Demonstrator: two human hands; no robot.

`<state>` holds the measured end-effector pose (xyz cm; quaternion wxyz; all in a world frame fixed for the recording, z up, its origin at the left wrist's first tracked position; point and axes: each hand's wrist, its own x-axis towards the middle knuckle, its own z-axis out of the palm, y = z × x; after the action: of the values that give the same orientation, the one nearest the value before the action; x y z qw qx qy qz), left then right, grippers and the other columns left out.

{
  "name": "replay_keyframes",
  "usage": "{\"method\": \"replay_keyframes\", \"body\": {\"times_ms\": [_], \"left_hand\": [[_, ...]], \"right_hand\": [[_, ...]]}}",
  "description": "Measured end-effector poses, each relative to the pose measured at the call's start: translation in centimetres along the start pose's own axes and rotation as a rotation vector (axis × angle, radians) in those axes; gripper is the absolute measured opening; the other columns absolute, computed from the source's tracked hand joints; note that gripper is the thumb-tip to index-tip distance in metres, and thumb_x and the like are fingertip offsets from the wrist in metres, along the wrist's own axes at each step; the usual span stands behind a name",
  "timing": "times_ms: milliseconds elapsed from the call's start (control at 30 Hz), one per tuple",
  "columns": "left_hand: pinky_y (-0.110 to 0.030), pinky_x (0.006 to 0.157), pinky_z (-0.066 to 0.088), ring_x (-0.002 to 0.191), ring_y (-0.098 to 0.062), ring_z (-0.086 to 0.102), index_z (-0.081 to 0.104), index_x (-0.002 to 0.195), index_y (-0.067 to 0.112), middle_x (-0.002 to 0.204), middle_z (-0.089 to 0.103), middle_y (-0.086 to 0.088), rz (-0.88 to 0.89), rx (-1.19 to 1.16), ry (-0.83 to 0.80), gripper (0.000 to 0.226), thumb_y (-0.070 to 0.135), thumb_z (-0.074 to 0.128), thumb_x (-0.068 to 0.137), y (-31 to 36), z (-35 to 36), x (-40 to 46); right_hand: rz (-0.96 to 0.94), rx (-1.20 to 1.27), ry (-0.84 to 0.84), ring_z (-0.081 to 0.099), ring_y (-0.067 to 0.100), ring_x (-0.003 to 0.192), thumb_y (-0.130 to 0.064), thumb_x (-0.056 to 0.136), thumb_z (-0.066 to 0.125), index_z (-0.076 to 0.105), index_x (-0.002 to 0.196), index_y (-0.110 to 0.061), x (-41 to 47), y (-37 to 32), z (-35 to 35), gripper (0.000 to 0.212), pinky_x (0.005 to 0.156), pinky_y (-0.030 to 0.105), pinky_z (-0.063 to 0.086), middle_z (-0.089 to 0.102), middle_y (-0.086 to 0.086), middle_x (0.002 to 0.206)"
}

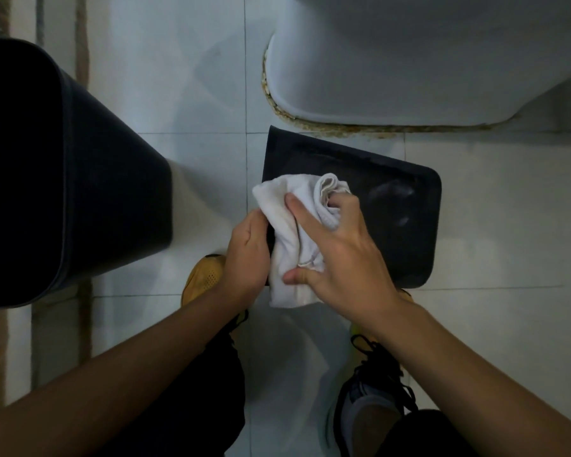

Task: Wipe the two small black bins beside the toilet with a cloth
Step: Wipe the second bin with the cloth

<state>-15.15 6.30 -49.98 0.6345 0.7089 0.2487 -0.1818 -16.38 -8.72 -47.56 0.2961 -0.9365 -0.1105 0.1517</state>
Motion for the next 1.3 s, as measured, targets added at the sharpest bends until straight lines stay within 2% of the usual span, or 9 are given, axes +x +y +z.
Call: {"method": "replay_keyframes", "body": {"times_ms": [200, 300, 400, 533, 700, 900, 967, 1100, 1300], "left_hand": [[-0.049, 0.084, 0.054, 0.085, -0.028, 0.063, 0.059, 0.103, -0.01, 0.102, 0.063, -0.032, -0.09, -0.055, -0.008, 0.044, 0.026, 0.034, 0.106, 0.7, 0.0, -0.1], [-0.038, 0.088, 0.055, 0.096, -0.027, 0.067, 0.066, 0.103, 0.007, 0.104, 0.069, -0.019, -0.125, -0.057, 0.007, 0.041, 0.031, 0.033, 0.106, 0.8, 0.1, -0.3], [-0.034, 0.091, 0.056, 0.101, -0.026, 0.066, 0.066, 0.105, 0.005, 0.105, 0.069, -0.018, -0.133, -0.046, 0.014, 0.044, 0.035, 0.034, 0.104, 0.7, 0.2, -0.2], [-0.022, 0.079, 0.056, 0.092, -0.016, 0.067, 0.064, 0.091, 0.015, 0.096, 0.069, -0.011, -0.099, -0.004, 0.011, 0.04, 0.033, 0.032, 0.106, 0.6, 0.1, -0.5], [-0.036, 0.065, 0.047, 0.071, -0.025, 0.054, 0.053, 0.093, -0.014, 0.087, 0.055, -0.037, -0.01, 0.025, -0.013, 0.051, 0.03, 0.033, 0.106, 0.6, -0.4, 0.0], [-0.034, 0.062, 0.051, 0.067, -0.02, 0.059, 0.055, 0.084, -0.004, 0.075, 0.06, -0.019, -0.025, 0.052, -0.015, 0.044, 0.028, 0.033, 0.106, 0.5, -0.3, -0.4], [-0.025, 0.061, 0.052, 0.066, -0.011, 0.061, 0.057, 0.083, 0.007, 0.074, 0.063, -0.007, -0.054, 0.018, -0.012, 0.04, 0.027, 0.032, 0.106, 0.5, -0.3, -0.5], [-0.013, 0.077, 0.054, 0.087, -0.006, 0.068, 0.066, 0.093, 0.023, 0.094, 0.071, 0.002, -0.099, -0.004, 0.019, 0.036, 0.032, 0.034, 0.106, 0.2, 0.1, -0.6], [-0.016, 0.072, 0.054, 0.087, -0.01, 0.067, 0.064, 0.096, 0.006, 0.093, 0.068, -0.011, -0.027, 0.073, 0.014, 0.042, 0.032, 0.032, 0.106, 0.4, 0.0, -1.0]], "right_hand": [[0.133, 0.053, 0.1, 0.029, 0.019, 0.131, -0.05, 0.069, 0.084, 0.034, 0.152, -0.037, 3.2, -0.3, -0.5, 0.098, 0.105, 0.037, 0.042, 0.021, 0.001, 0.135], [0.261, 0.046, 0.22, 0.034, 0.02, 0.128, -0.052, 0.073, 0.081, 0.032, 0.152, -0.038, 5.5, 0.0, -1.0, 0.093, 0.099, 0.033, 0.044, 0.023, 0.004, 0.137], [0.372, 0.031, 0.317, 0.034, 0.022, 0.131, -0.057, 0.076, 0.077, 0.034, 0.151, -0.035, 6.9, 0.4, -1.7, 0.089, 0.096, 0.031, 0.044, 0.022, 0.007, 0.144], [0.369, -0.011, 0.282, 0.032, 0.023, 0.136, -0.061, 0.082, 0.07, 0.027, 0.154, -0.035, 5.9, 0.5, -1.8, 0.088, 0.097, 0.029, 0.041, 0.017, 0.008, 0.151], [0.182, -0.105, 0.14, 0.043, 0.032, 0.125, -0.064, 0.074, 0.069, 0.029, 0.154, -0.028, 1.0, -1.0, -0.7, 0.096, 0.093, 0.042, 0.054, 0.024, 0.018, 0.142], [0.242, -0.032, 0.14, 0.042, 0.026, 0.125, -0.059, 0.065, 0.081, 0.035, 0.151, -0.033, 1.4, -1.5, 0.0, 0.101, 0.095, 0.045, 0.054, 0.026, 0.009, 0.134], [0.264, -0.054, 0.161, 0.038, 0.023, 0.127, -0.06, 0.066, 0.08, 0.034, 0.151, -0.036, 3.2, -1.4, -0.4, 0.099, 0.096, 0.039, 0.052, 0.023, 0.006, 0.136], [0.4, 0.016, 0.244, 0.04, 0.025, 0.129, -0.063, 0.07, 0.078, 0.038, 0.148, -0.033, 8.0, -0.4, -2.1, 0.093, 0.086, 0.032, 0.045, 0.021, 0.007, 0.146], [0.416, -0.048, 0.283, 0.043, 0.026, 0.127, -0.07, 0.078, 0.067, 0.04, 0.146, -0.027, 8.1, 0.0, -2.6, 0.086, 0.084, 0.027, 0.043, 0.019, 0.011, 0.149]]}}
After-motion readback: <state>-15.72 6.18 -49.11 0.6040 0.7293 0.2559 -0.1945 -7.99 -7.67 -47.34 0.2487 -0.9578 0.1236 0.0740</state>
